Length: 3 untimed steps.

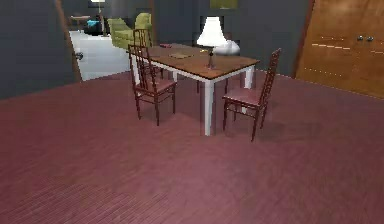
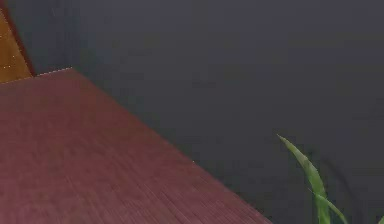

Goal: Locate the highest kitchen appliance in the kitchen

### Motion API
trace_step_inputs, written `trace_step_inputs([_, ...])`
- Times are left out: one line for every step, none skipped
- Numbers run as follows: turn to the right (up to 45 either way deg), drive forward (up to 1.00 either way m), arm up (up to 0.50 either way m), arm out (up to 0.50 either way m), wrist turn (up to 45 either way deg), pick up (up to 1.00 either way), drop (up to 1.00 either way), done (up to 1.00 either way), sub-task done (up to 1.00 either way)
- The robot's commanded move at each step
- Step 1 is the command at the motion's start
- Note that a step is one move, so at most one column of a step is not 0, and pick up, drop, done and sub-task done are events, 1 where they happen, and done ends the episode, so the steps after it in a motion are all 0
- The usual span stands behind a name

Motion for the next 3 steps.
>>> trace_step_inputs([-42.0,0.0,0.0,0.0,0.0,0.0,0.0,0.0,0.0])
trace_step_inputs([0.0,0.2,0.0,0.0,0.0,0.0,0.0,0.0,0.0])
trace_step_inputs([12.0,0.0,0.0,0.0,0.0,0.0,0.0,0.0,0.0])
